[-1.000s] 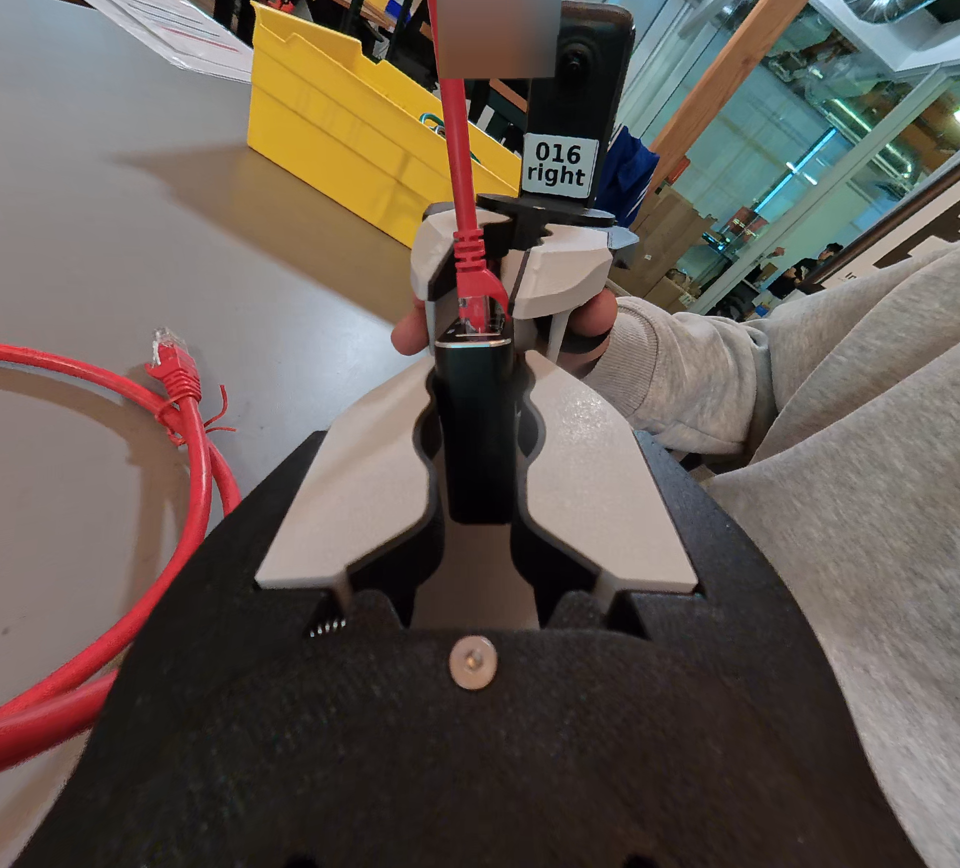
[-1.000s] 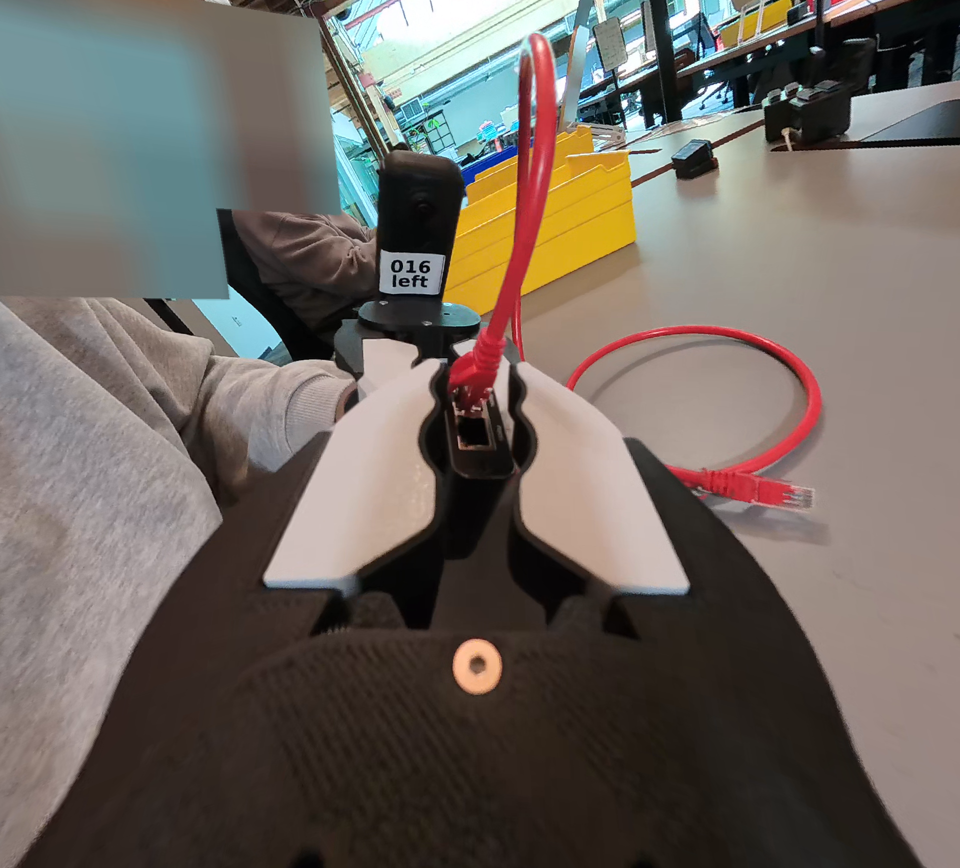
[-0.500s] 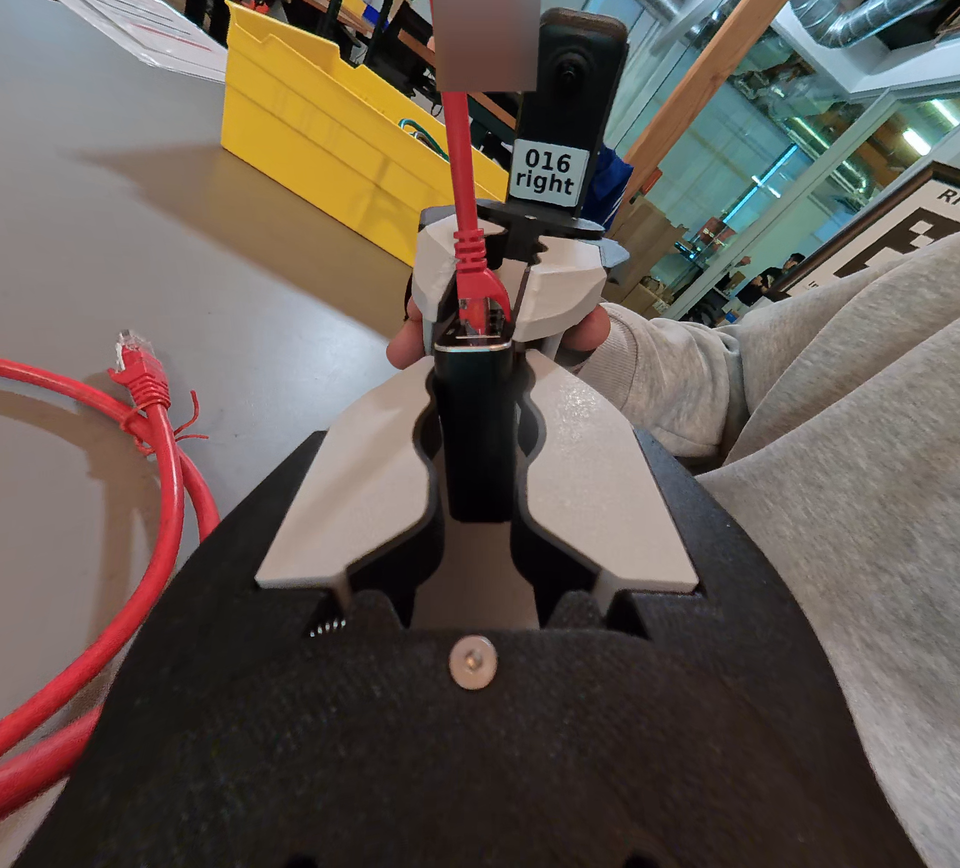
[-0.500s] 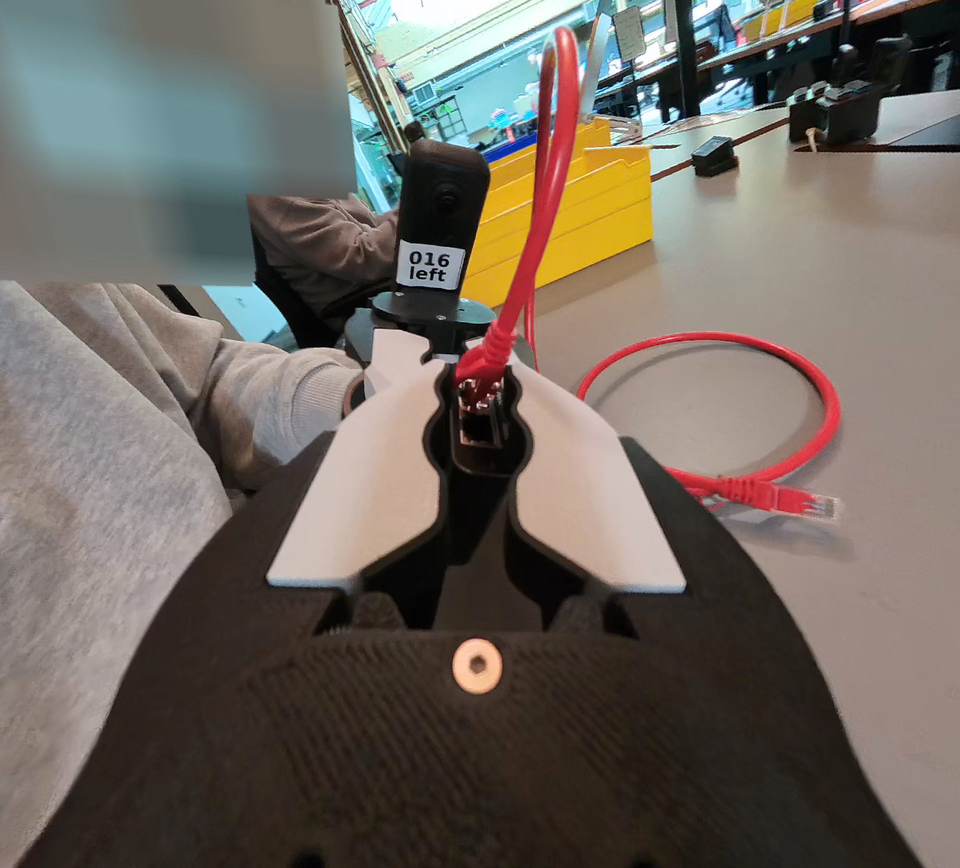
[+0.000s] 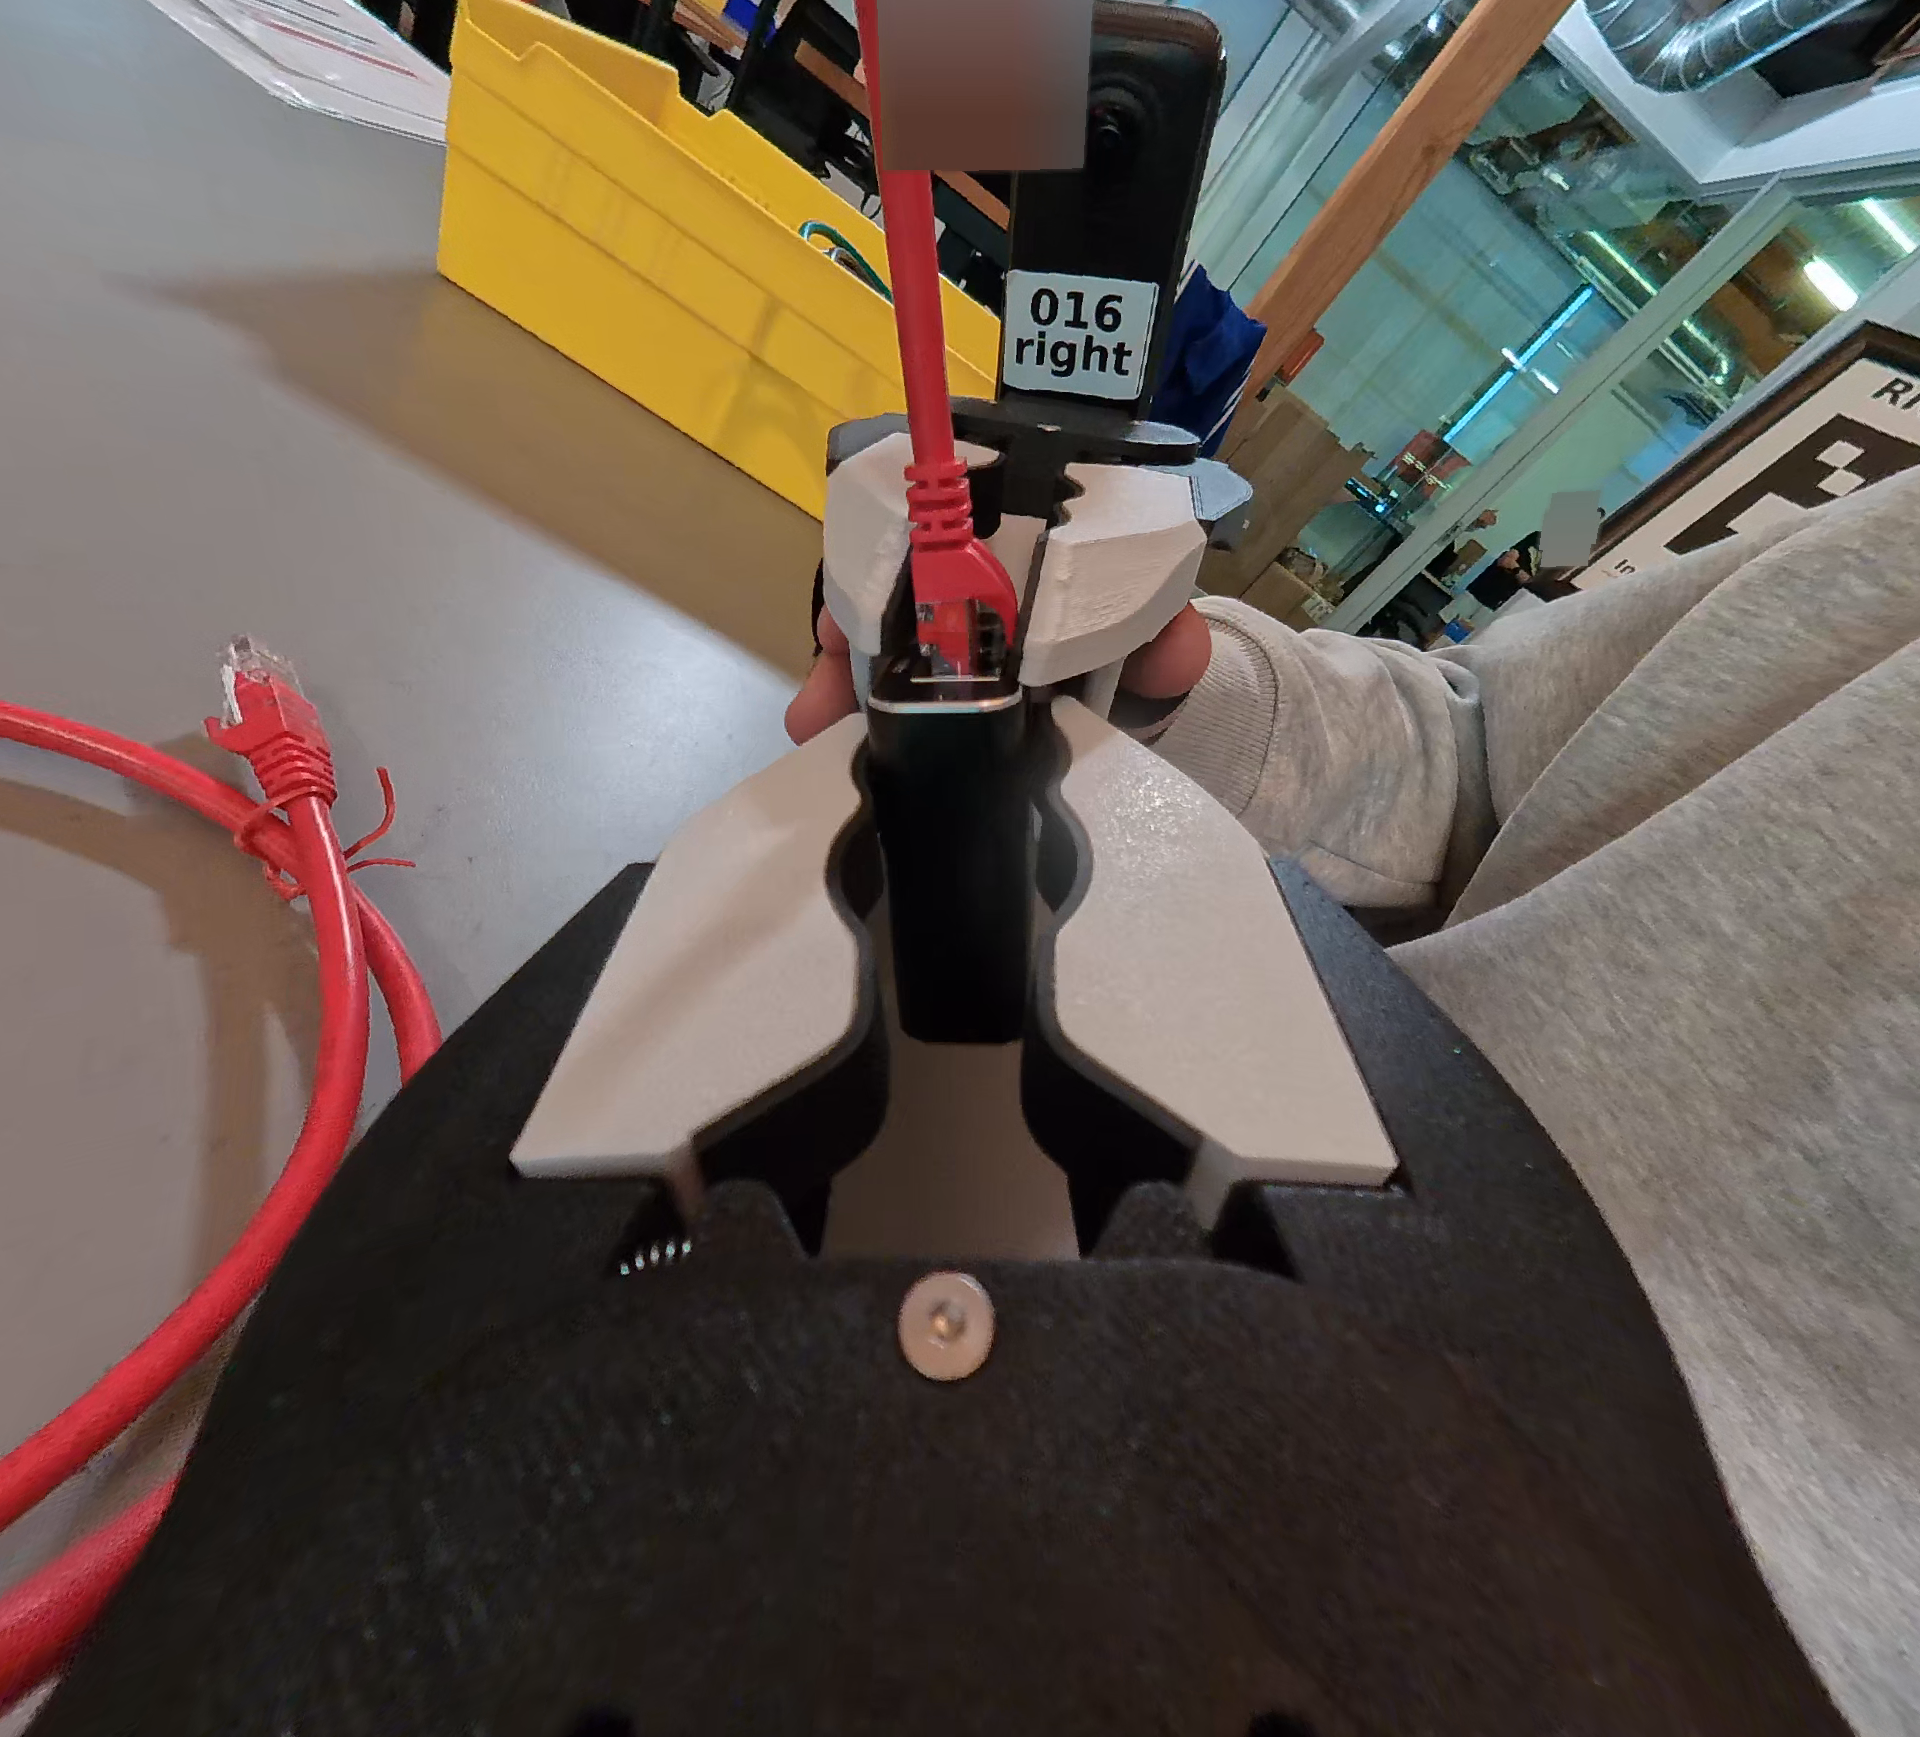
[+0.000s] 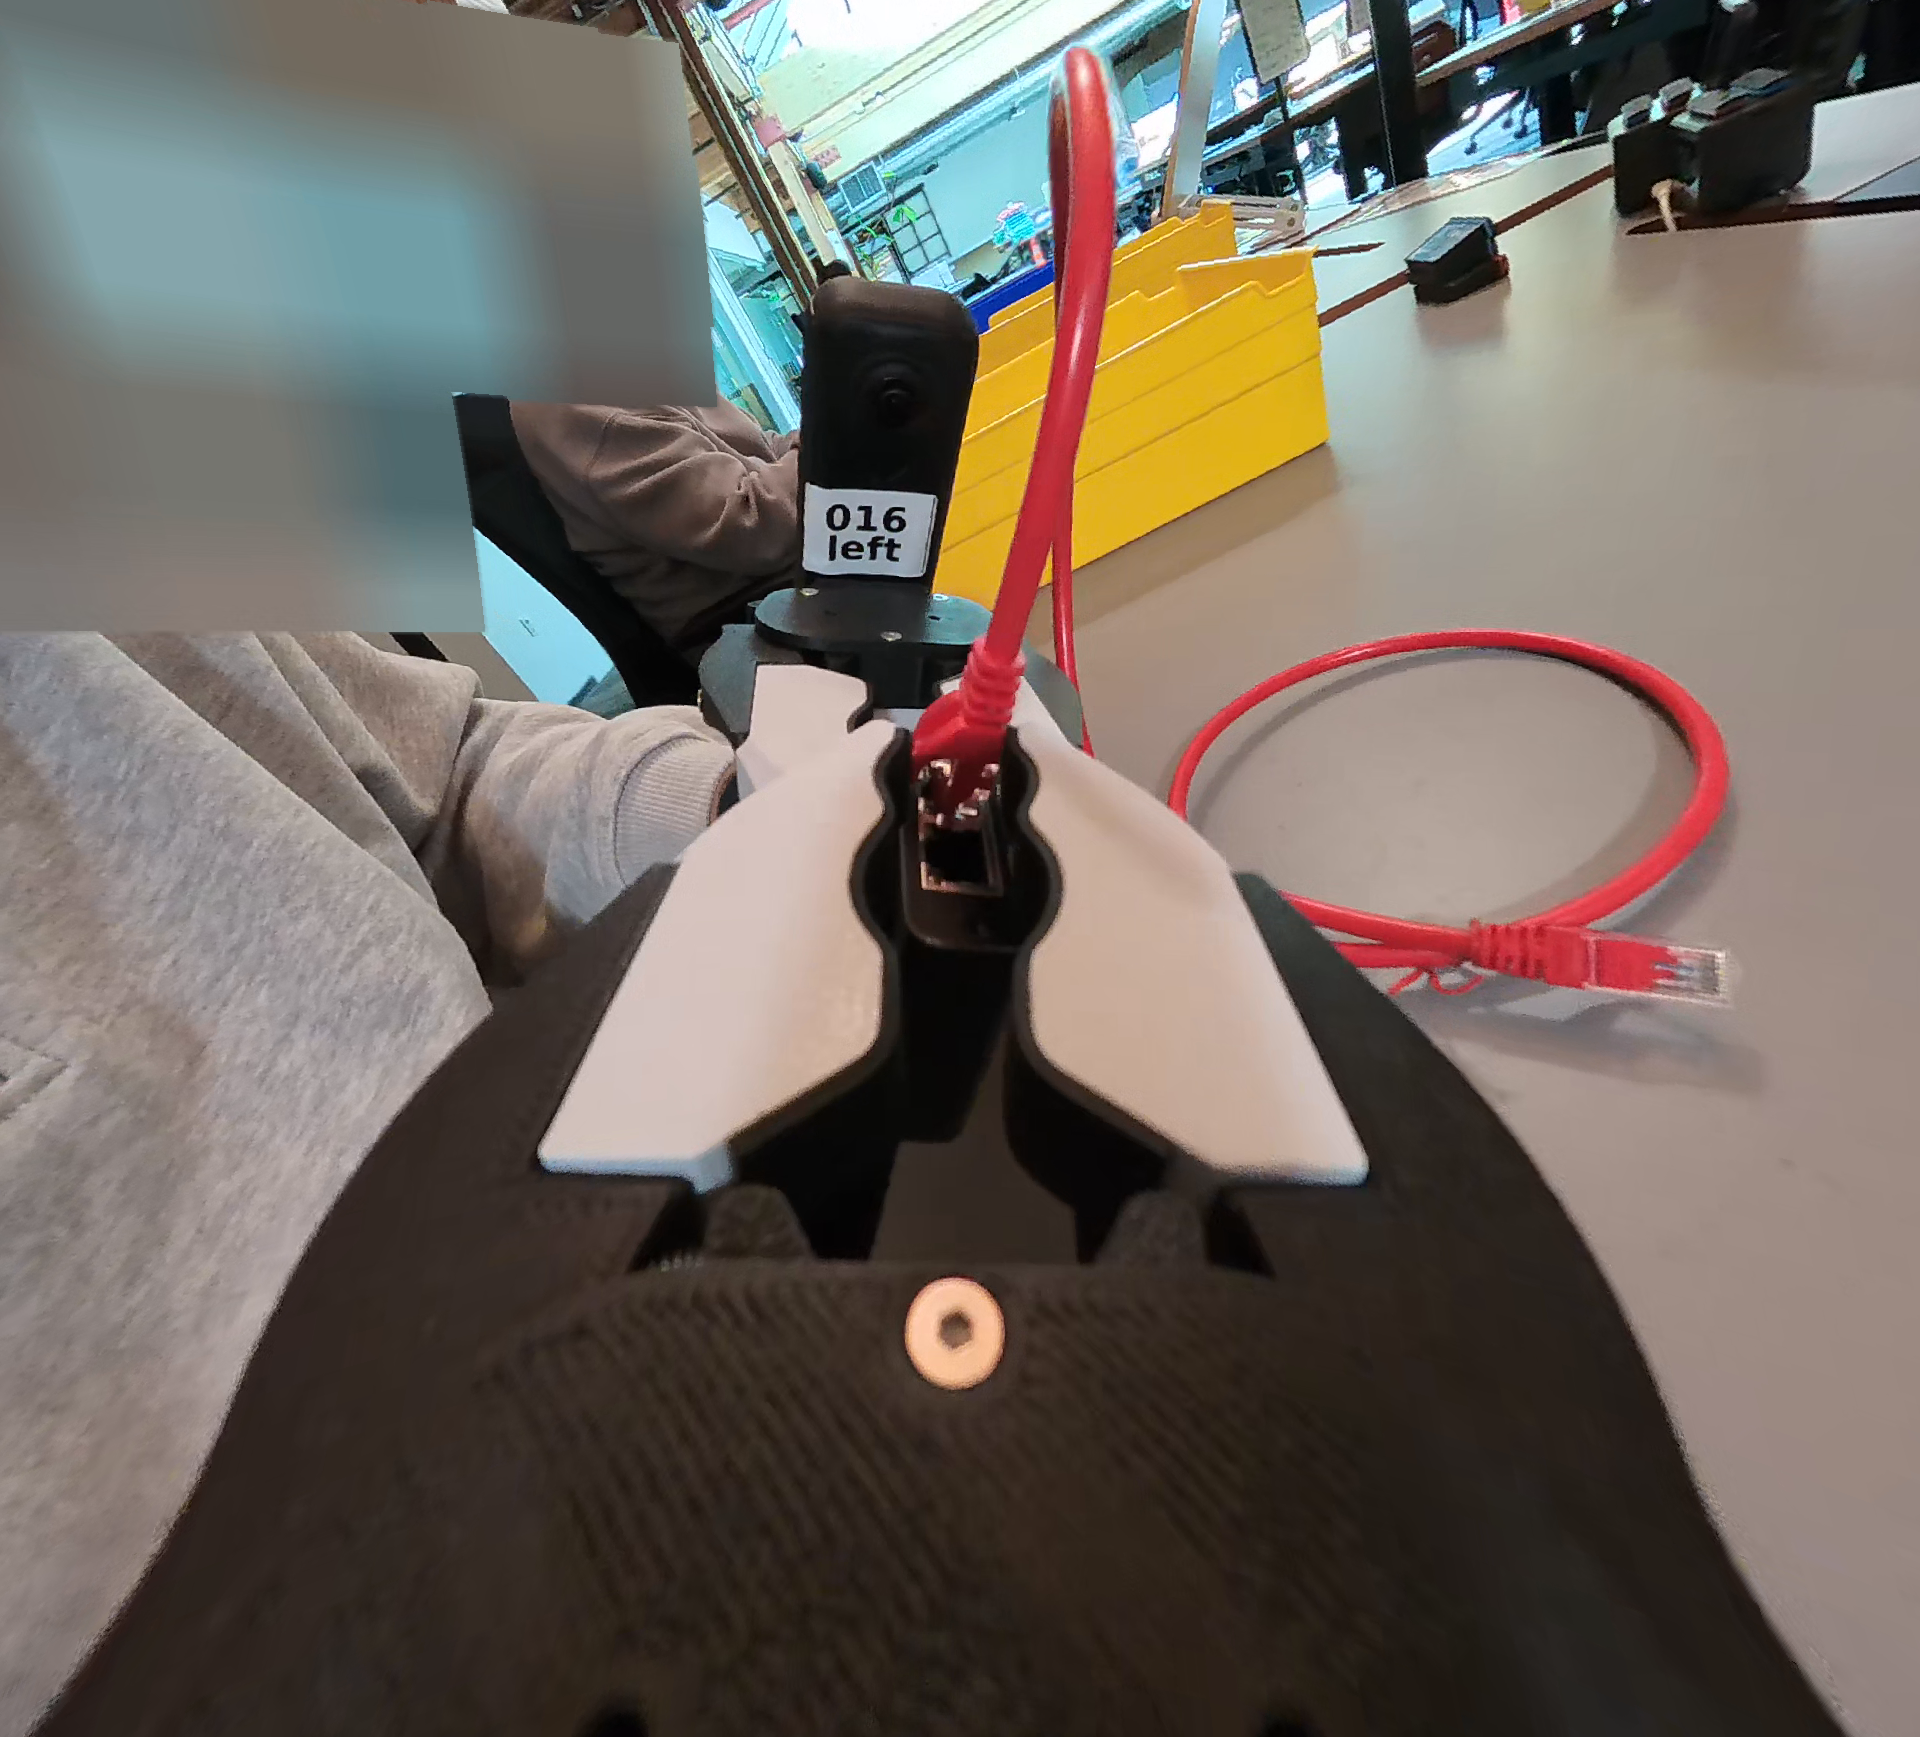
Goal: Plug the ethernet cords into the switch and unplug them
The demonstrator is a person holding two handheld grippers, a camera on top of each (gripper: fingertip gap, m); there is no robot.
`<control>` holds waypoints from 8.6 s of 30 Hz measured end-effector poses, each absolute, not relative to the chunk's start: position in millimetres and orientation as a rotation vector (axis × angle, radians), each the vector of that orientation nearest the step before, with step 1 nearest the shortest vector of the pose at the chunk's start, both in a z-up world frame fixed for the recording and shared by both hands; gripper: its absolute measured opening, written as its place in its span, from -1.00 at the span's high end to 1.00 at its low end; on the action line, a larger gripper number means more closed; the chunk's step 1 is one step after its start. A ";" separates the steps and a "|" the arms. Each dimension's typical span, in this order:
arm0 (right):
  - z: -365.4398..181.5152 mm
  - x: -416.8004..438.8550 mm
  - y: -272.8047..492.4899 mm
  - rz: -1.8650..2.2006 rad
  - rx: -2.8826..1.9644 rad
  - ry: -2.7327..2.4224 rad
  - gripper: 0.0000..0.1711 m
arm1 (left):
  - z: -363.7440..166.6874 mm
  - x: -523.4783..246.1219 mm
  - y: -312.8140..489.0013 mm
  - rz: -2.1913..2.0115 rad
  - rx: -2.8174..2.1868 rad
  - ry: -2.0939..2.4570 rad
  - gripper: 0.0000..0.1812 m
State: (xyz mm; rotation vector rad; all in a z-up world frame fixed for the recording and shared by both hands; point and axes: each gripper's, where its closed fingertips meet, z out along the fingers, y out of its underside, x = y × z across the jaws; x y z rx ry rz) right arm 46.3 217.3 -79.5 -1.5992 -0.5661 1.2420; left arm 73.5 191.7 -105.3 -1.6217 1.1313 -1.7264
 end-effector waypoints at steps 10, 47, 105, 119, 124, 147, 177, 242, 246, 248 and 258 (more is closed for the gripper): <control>-80.4 42.5 215.7 1.211 -1.632 -0.598 0.83 | -103.9 73.1 188.9 -1.763 -1.607 1.140 0.71; -75.3 40.4 212.3 1.185 -1.582 -0.618 0.83 | -97.4 72.2 185.6 -1.834 -1.582 1.114 0.72; -66.1 131.1 255.2 0.981 -1.592 -0.112 0.84 | -111.7 77.9 145.7 -1.758 -1.558 1.415 0.72; -88.6 91.9 224.3 1.384 -1.840 -0.384 0.84 | -73.1 39.7 250.7 -1.993 -1.546 0.616 0.72; -72.1 119.7 215.4 1.377 -1.845 -0.430 0.84 | -69.7 25.4 268.4 -2.041 -1.525 0.481 0.72; -76.7 102.1 322.2 0.650 -2.026 -0.410 0.25 | -81.6 66.1 177.4 -2.176 -1.525 1.038 0.73; -153.2 143.5 292.3 0.398 -2.340 -0.748 0.25 | -77.0 61.2 170.6 -2.164 -1.476 1.088 0.73; -177.9 136.8 303.8 -0.033 -2.388 -0.553 0.72 | -82.6 67.1 138.1 -2.226 -1.454 1.250 0.72; -179.0 119.9 299.6 0.173 -2.399 -0.524 0.53 | -82.8 67.3 137.5 -2.223 -1.455 1.253 0.72; -174.6 115.7 299.8 0.234 -2.384 -0.498 0.51 | -82.6 67.1 137.4 -2.222 -1.453 1.254 0.72; -174.8 97.5 286.4 0.393 -2.445 -0.486 0.43 | -82.6 66.9 136.2 -2.224 -1.452 1.260 0.72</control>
